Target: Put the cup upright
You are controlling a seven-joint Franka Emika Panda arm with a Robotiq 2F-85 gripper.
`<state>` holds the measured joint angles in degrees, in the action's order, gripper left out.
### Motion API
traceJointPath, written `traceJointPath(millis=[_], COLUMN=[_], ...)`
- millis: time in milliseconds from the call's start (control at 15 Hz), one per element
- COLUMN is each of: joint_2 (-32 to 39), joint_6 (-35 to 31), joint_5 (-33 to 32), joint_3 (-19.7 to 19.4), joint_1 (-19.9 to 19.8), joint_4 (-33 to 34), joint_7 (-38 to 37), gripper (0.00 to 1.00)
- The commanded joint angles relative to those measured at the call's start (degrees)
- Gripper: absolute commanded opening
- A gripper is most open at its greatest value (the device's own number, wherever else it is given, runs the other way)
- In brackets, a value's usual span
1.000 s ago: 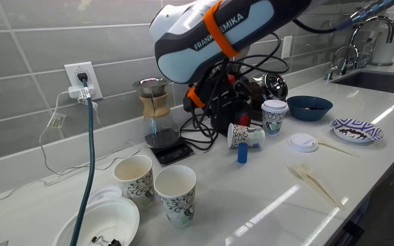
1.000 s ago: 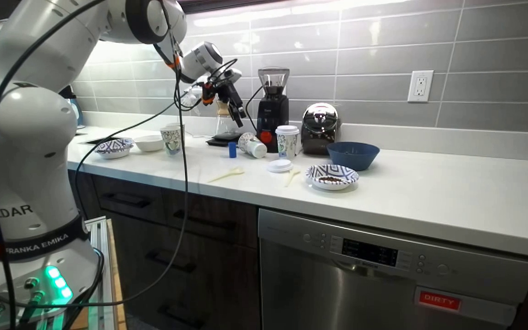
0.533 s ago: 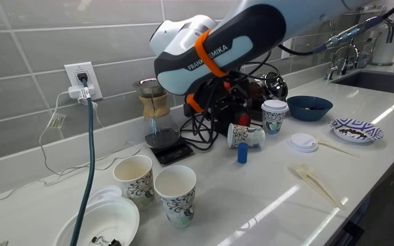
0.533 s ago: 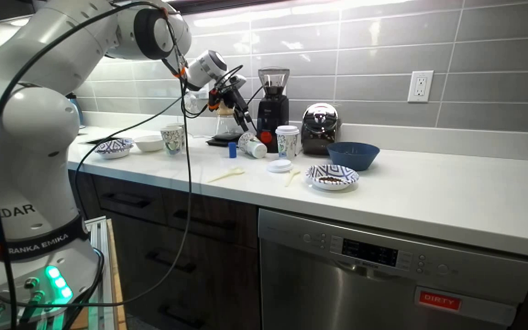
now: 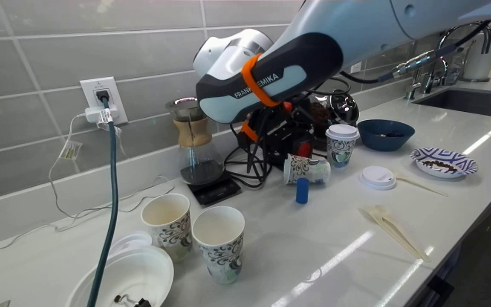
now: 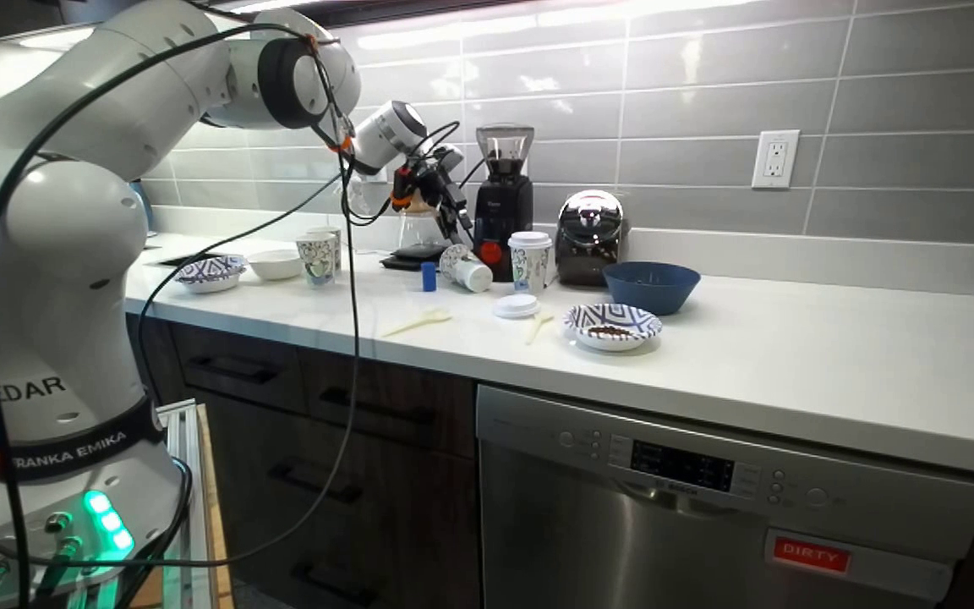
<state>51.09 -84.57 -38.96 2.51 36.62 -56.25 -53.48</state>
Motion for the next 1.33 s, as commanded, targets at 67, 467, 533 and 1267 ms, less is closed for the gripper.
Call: traceJointPath(millis=[67,467,533,1267], joint_2=[3.4,4.6,4.6,-6.1], joint_6=[8.3,12.1,12.3,7.7], joint_5=[1.6,0.8,1.0,4.8], joint_3=[-1.5,-0.2,-0.1,2.5], joint_1=[1.4,0.6,0.3,-4.9], joint_4=[6.9,9.2,9.3,-3.1], joint_7=[6.8,9.9,10.2,9.0], gripper=[1.00,0.44,0.38,0.01])
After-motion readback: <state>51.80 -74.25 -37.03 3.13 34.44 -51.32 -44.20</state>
